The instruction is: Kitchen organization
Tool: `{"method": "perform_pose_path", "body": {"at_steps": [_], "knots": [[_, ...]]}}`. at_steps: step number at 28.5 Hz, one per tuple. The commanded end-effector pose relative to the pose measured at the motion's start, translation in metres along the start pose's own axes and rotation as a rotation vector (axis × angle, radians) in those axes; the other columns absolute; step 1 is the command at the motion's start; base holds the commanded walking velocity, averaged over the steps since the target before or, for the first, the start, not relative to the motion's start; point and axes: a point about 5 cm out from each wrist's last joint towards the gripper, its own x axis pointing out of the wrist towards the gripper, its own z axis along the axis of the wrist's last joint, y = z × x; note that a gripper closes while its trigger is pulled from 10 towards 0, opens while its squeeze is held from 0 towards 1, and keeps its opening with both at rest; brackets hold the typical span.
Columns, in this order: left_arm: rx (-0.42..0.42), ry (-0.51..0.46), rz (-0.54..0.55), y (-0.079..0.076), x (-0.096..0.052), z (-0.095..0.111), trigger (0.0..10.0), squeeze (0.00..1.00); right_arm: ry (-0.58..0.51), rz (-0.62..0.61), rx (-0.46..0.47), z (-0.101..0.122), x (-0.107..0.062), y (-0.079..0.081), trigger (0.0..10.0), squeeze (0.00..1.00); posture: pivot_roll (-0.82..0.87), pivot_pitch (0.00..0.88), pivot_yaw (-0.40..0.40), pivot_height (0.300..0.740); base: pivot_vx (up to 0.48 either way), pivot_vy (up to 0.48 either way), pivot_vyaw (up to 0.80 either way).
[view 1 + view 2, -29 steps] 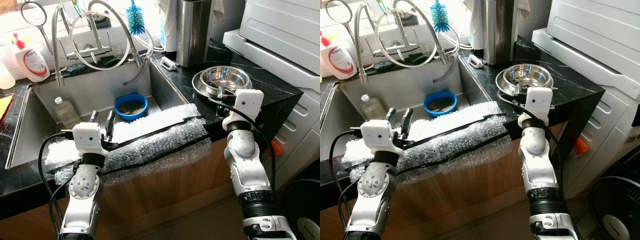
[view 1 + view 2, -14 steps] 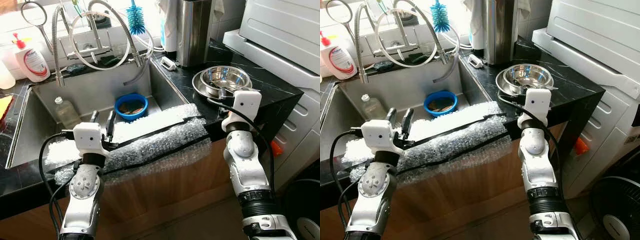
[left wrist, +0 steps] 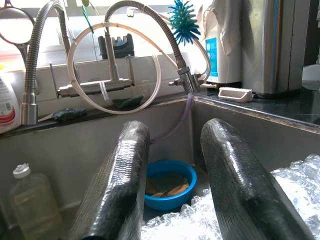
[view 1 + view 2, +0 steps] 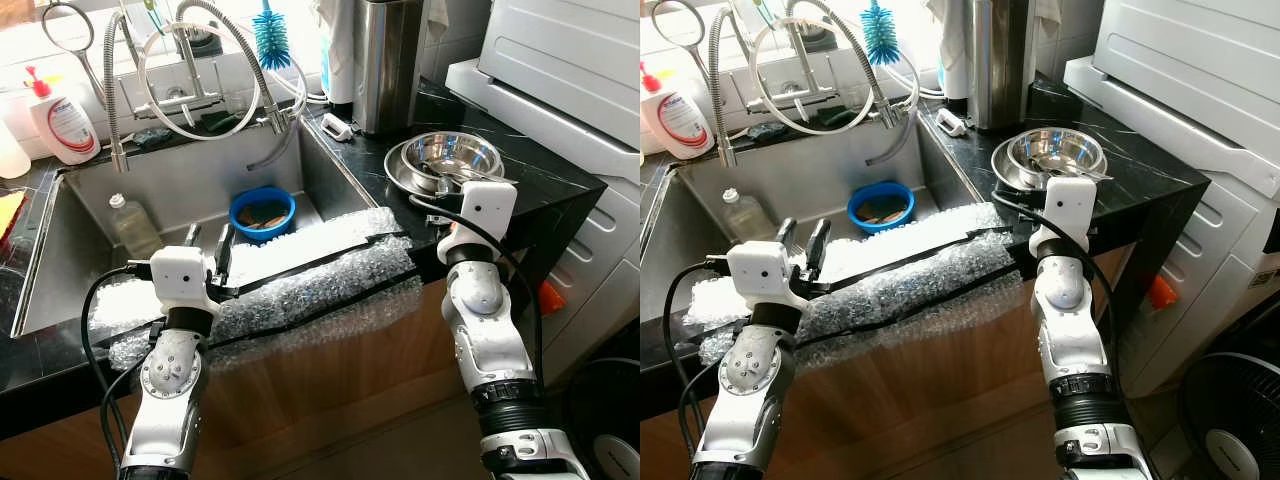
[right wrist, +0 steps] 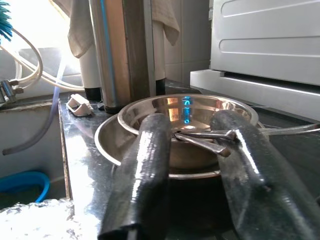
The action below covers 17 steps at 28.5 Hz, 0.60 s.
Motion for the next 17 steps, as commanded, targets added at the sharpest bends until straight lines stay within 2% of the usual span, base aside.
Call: {"method": "perform_pose_path", "body": {"at_steps": [1,17], "knots": [[0.016,0.002,-0.006,0.0020,0.0021,0.0004,10.0,0.00,-0.013,0.012,0.015,0.0039,0.0021,0.0048,0.0,0.00,-0.18,0.000,0.103,0.740,0.000,0.000,0.00],[0.013,0.001,-0.005,0.0010,0.0040,-0.0005,10.0,0.00,-0.028,0.019,0.027,0.0073,0.0028,0.0073,0.0,0.00,-0.19,0.000,0.103,0.740,0.000,0.000,0.00]]}}
